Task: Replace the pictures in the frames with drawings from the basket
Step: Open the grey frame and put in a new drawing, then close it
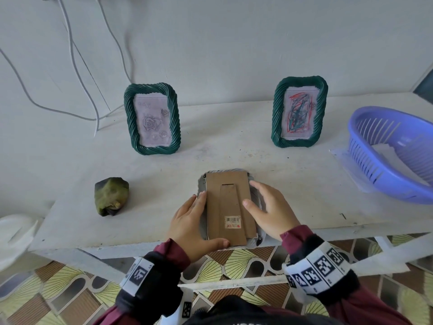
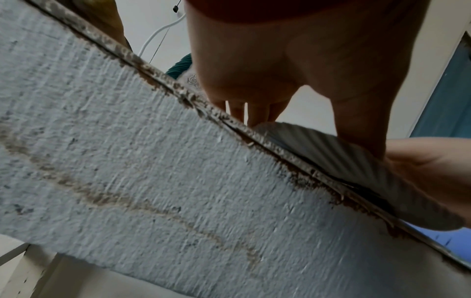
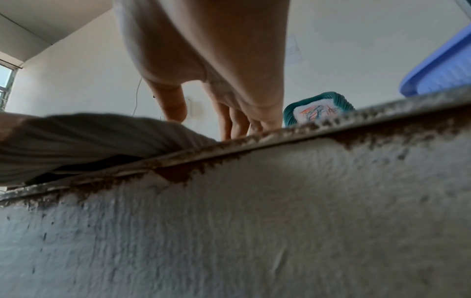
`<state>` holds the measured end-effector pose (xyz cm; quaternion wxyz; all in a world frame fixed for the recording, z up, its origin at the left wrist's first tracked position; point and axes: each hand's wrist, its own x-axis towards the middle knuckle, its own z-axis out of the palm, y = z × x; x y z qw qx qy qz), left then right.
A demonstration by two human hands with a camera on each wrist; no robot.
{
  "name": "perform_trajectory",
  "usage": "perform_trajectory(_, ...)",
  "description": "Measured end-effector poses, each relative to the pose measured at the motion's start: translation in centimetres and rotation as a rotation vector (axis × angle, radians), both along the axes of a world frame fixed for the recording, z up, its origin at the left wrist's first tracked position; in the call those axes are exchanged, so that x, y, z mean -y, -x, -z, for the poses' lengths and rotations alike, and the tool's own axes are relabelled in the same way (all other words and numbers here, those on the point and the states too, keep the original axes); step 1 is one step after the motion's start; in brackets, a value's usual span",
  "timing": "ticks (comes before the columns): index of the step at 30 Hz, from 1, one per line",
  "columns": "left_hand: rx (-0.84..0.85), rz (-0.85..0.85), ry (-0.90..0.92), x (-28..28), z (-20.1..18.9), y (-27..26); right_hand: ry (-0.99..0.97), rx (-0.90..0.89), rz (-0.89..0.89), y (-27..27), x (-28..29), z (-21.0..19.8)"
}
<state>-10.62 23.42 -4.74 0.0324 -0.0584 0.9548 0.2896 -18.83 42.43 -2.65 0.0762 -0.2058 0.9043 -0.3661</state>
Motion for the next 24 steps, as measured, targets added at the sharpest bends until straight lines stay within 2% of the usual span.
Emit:
perform_trajectory(4, 0.005, 0.003, 0.02, 0.1, 0.1, 0.0, 0.118, 0.028, 0.017, 0.0, 0.6, 0.7)
perform_trajectory(8, 0.016, 0.002, 0.023, 0.1, -0.1, 0.0, 0.196, -0.128, 0.098, -0.1, 0.5, 1.0)
perform_trajectory(13, 0.021, -0.024, 0.0, 0.2, 0.2, 0.1, 0.216, -0.176, 0.057, 0.1, 0.1, 0.8)
perform_trajectory(19, -0.111, 0.044, -0.105, -0.1, -0.5, -0.1, 0.329, -0.012, 0.034, 0.2, -0.3, 0.4)
perform_trajectory(24, -0.381, -0.013, -0.129, -0.1, -0.9, 0.5, 0.496, 0.12, 0.03, 0.0, -0.4, -0.4)
